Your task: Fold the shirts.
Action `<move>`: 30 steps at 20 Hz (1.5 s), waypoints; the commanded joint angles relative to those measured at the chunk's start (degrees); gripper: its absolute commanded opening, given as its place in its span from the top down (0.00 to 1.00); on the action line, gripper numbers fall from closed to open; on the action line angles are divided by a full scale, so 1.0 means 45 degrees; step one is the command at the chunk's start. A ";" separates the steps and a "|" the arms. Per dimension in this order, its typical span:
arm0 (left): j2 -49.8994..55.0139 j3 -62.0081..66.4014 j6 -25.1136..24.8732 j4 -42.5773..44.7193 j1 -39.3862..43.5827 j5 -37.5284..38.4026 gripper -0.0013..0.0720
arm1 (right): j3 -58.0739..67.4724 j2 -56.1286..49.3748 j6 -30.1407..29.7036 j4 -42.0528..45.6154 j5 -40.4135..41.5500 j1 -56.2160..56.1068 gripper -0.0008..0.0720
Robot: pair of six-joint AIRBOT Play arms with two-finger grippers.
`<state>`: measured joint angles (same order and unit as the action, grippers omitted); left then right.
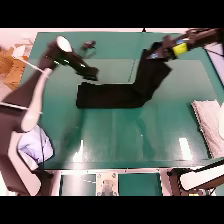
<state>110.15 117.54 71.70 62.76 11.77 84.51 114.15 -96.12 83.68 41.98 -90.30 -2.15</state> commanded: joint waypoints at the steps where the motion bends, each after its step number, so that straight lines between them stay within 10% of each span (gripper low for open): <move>1: -0.1467 0.0010 -0.1059 0.2200 -0.1749 0.2535 0.95 | -0.1039 -0.0214 0.0699 0.0015 0.3711 -0.2875 0.97; 5: -0.1865 -0.0102 -0.1059 0.2142 -0.3133 0.2871 0.95 | -0.2511 -0.2050 0.0835 0.0000 0.9923 -0.6649 0.88; 7: -0.1865 -0.0107 -0.1049 0.1870 -0.3531 0.3143 0.95 | -0.2560 -0.3453 0.0845 0.0000 1.1642 -0.8106 0.24; 18: -0.1865 -0.0107 -0.1044 0.0986 -0.3667 0.2773 0.95 | -0.3269 -0.1889 0.1885 0.3123 0.3555 -0.0223 0.24; 29: -0.1865 -0.0107 -0.0699 0.0947 -0.3667 0.2531 0.95 | -0.8087 -0.2725 -0.1525 -0.2404 0.7553 -0.1112 0.24; 30: -0.1865 -0.0107 -0.0704 0.0947 -0.3667 0.2555 0.95 | -0.8087 -0.2769 -0.1957 -0.3026 0.7592 -0.1297 0.42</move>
<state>101.80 117.05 67.90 67.11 -4.75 95.98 79.13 -107.15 79.66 36.18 -59.00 -5.41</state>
